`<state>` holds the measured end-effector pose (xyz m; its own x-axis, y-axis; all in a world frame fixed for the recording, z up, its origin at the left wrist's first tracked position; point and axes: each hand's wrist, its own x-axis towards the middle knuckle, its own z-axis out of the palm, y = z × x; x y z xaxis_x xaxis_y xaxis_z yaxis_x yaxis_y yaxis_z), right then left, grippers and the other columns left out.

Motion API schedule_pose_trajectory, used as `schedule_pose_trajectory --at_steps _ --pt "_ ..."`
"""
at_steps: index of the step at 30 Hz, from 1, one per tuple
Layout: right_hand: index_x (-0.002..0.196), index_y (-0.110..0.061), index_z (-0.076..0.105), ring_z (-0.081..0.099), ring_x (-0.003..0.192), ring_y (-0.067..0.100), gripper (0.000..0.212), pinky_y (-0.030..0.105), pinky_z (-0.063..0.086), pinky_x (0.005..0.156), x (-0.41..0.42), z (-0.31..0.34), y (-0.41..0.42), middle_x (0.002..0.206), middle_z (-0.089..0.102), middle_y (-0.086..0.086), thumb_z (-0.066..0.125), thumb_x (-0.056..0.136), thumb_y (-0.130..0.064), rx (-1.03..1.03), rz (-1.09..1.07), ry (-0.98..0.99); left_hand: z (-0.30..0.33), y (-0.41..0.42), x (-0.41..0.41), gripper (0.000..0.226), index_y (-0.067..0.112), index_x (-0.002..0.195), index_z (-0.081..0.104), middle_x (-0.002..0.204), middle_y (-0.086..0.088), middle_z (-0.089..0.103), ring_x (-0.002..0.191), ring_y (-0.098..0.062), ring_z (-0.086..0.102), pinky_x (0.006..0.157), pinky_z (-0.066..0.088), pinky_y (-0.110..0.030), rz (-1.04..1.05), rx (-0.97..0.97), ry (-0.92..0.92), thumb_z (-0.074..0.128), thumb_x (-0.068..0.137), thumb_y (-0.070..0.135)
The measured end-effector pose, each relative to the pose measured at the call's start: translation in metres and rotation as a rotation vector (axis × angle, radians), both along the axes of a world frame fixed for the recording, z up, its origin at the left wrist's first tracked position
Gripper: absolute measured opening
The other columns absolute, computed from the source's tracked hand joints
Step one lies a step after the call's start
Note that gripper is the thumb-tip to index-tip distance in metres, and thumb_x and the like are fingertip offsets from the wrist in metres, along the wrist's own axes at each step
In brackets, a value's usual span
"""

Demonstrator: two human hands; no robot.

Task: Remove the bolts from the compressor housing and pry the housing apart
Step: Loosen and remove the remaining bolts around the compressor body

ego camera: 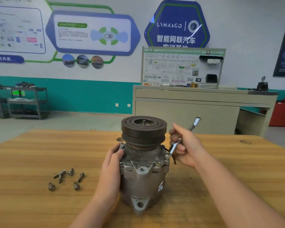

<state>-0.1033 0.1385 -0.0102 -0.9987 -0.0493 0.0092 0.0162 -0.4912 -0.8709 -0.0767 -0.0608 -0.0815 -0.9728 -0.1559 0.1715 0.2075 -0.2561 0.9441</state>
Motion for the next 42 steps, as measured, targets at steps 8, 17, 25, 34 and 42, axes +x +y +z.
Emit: schedule_pose_trajectory --at_steps 8,17,25,34,42 --pt "0.074 -0.011 0.056 0.053 0.039 0.006 0.035 0.013 0.042 0.036 0.041 0.018 0.008 0.054 0.061 0.002 0.062 0.085 -0.044 -0.152 -0.318 0.177 -0.001 -0.001 -0.001 0.044 0.034 0.127 0.060 0.119 0.004 0.071 0.115 -0.018 0.064 0.104 0.046 -0.045 -0.023 0.000 0.001 0.052 0.086 0.044" --pt "0.072 -0.022 0.067 0.069 0.052 0.023 0.014 0.027 0.055 0.047 0.100 -0.016 -0.016 0.067 0.068 0.008 0.066 0.082 -0.032 0.378 -0.694 0.665 -0.004 0.010 0.006 0.021 0.031 0.110 0.060 0.101 0.001 0.074 0.104 -0.020 0.067 0.093 0.051 -0.044 0.115 0.042 0.045 0.042 0.102 0.024" --pt "0.069 -0.028 0.061 0.068 0.053 0.011 0.023 0.035 0.057 0.054 0.091 -0.023 -0.040 0.063 0.069 -0.004 0.059 0.086 -0.044 0.449 -0.906 0.645 0.001 0.014 0.013 0.022 0.031 0.105 0.058 0.116 -0.004 0.065 0.111 -0.019 0.060 0.100 0.046 -0.044 0.198 0.039 0.091 0.042 0.102 0.016" --pt "0.060 -0.011 0.054 0.043 0.048 0.010 0.037 0.016 0.032 0.045 0.094 -0.033 -0.087 0.057 0.049 -0.003 0.057 0.094 -0.026 1.036 -1.328 0.861 0.002 0.012 0.017 0.015 0.029 0.109 0.057 0.115 -0.007 0.066 0.111 -0.025 0.061 0.099 0.048 -0.049 0.159 0.006 0.114 0.046 0.099 0.026" --pt "0.058 -0.014 0.055 0.049 0.037 0.007 0.045 0.016 0.036 0.038 0.085 -0.020 -0.059 0.049 0.058 -0.003 0.049 0.099 -0.031 0.080 -0.970 0.460 0.002 0.008 0.016 0.018 0.033 0.103 0.056 0.112 0.001 0.065 0.108 -0.015 0.059 0.095 0.046 -0.039 0.150 -0.068 0.108 0.042 0.102 0.022"
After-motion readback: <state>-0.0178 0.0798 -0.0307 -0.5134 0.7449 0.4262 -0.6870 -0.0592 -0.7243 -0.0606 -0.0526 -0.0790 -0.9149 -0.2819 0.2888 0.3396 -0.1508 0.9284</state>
